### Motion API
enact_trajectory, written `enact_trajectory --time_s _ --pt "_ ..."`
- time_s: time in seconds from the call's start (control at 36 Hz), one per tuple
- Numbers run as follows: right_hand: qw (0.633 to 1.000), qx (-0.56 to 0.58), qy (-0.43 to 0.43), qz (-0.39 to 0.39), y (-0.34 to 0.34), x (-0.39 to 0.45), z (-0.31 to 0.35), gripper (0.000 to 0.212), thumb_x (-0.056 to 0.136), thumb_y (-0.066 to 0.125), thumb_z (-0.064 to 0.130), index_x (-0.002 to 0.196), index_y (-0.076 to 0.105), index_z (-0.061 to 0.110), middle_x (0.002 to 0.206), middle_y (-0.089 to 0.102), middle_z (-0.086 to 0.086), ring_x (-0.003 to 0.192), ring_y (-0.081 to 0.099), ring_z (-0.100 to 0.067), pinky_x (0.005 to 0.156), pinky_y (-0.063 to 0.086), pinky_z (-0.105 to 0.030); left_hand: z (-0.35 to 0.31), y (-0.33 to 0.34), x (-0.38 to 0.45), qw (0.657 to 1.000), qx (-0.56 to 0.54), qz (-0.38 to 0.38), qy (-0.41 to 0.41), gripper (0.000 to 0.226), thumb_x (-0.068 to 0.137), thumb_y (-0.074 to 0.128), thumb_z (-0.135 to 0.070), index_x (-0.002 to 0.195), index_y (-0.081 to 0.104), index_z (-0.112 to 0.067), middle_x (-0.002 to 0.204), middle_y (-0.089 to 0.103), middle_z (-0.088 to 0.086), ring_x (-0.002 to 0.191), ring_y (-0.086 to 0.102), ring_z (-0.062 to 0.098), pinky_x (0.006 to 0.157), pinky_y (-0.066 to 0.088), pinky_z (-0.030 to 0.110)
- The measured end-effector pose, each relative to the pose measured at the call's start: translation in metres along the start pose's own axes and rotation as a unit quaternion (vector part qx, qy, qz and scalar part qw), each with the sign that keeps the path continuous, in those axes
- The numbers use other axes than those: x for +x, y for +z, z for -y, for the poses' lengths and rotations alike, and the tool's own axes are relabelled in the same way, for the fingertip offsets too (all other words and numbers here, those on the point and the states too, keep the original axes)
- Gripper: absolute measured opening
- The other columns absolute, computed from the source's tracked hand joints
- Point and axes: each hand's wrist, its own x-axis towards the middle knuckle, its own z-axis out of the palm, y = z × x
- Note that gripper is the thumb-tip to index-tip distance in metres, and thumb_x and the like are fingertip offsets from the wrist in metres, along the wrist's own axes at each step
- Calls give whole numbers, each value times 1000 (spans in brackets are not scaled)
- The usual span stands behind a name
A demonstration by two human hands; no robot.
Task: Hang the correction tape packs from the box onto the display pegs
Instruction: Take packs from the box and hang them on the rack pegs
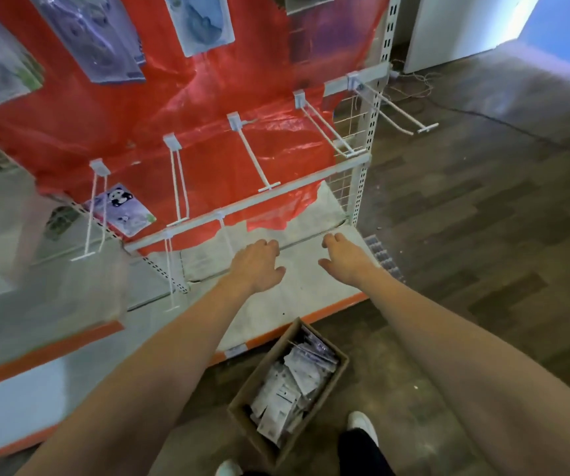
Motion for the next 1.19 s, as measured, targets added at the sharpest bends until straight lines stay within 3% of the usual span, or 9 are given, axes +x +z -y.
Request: enact_trajectory --time_s 0.22,0.44,0.67,0.92,1.06,1.19 --pt "988 66 137 -25 77 -33 43 40 99 50 26 131 40 5 133 43 -16 116 51 -37 95 44 -45 61 48 0 990 53 40 124 42 95 52 -33 130 45 -10 130 49 11 115 51 31 90 45 40" --pt "969 144 198 -14 180 -71 80 37 97 50 23 129 40 7 130 43 -14 117 49 -35 90 42 -42 110 115 -23 985 63 99 128 43 95 50 -30 131 43 -9 132 47 13 117 49 31 90 43 38" --pt "955 177 235 35 334 -59 49 51 99 48 28 143 31 8 143 38 -14 127 45 -34 100 41 -45 121 279 -23 977 53 152 137 43 91 52 -31 128 45 -9 126 49 13 114 50 32 91 45 39" --pt "942 194 273 8 514 -23 2 37 98 50 26 129 41 9 135 44 -10 116 52 -28 95 45 -45 152 476 18 976 17 168 139 32 90 56 -26 116 49 -10 125 50 12 108 54 31 87 49 42" --pt "947 168 272 -20 571 7 -34 42 98 51 26 135 40 8 140 41 -12 118 52 -29 97 46 -45 165 557 54 968 72 152 187 40 92 53 -26 127 46 -9 130 49 12 117 50 30 93 46 41" --pt "953 134 265 -62 593 39 -66 42 98 51 25 133 41 6 137 43 -15 120 50 -33 96 44 -41 165 602 91 968 80 114 209 40 92 49 -25 128 44 -8 126 48 14 115 50 33 90 45 43"
